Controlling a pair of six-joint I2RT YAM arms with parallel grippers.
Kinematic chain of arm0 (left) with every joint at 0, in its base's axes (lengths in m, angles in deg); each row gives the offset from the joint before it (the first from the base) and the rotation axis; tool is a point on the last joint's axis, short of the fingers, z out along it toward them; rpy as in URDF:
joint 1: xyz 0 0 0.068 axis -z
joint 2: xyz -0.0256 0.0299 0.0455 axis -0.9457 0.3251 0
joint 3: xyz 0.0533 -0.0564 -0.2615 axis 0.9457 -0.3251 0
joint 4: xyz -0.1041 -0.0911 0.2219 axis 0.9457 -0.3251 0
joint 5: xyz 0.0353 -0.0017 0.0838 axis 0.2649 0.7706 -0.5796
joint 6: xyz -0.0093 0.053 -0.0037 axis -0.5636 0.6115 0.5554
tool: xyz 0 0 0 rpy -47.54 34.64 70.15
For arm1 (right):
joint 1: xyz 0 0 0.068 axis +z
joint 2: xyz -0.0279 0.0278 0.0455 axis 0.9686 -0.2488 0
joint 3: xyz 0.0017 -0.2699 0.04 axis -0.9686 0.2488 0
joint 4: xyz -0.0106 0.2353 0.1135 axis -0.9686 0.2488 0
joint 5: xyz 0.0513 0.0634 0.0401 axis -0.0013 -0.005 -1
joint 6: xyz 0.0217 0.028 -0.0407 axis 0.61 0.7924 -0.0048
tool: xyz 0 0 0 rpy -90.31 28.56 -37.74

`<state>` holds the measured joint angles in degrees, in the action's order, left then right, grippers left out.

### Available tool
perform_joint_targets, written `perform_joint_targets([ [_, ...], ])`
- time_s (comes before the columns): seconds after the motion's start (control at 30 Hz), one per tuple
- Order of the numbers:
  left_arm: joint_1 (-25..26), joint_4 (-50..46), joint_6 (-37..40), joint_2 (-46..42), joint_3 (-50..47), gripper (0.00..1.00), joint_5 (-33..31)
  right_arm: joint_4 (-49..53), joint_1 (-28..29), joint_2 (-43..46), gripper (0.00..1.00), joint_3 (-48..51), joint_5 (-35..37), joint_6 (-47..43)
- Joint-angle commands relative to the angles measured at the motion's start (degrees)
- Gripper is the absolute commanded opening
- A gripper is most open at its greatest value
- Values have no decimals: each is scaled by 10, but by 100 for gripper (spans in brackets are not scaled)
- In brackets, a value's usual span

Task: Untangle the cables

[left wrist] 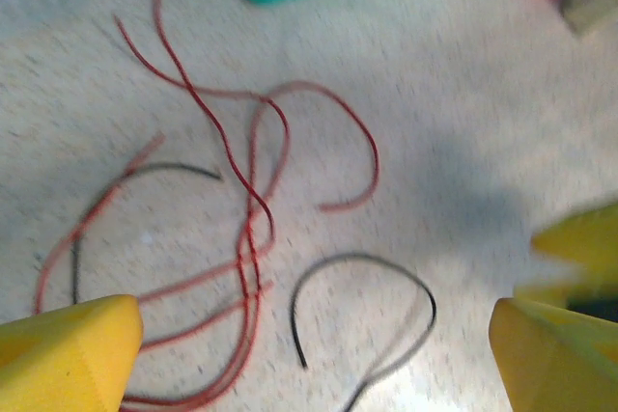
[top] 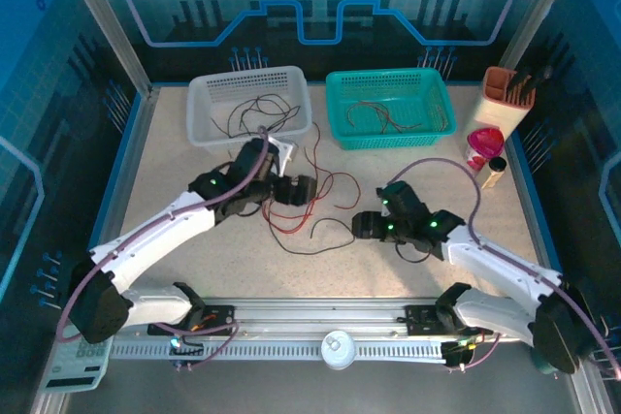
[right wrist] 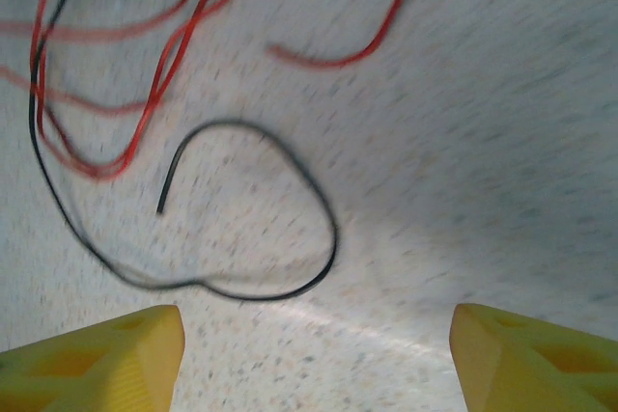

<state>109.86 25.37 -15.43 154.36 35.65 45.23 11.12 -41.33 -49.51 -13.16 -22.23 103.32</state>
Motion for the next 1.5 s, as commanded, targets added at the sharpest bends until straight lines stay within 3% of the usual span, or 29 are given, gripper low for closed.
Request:
perform_joint_targets([
  [0.0, 53, -34, 34, 18, -6, 91, -34, 56, -59, 46, 75, -22, 1, -36],
  [0.23, 163, -55, 65, 133, 39, 83, -79, 73, -190, 85, 75, -42, -76, -59],
  [0.47, 218, -111, 81, 273, 141, 73, -87, 70, -220, 87, 75, -41, -103, -61],
  [0.77, 235, -120, 75, 358, 198, 62, -62, 59, -243, 81, 75, -51, -125, -68],
  [1.47, 225, -117, 72, 418, 209, 41, -94, 31, -246, 88, 76, -48, -153, -66],
])
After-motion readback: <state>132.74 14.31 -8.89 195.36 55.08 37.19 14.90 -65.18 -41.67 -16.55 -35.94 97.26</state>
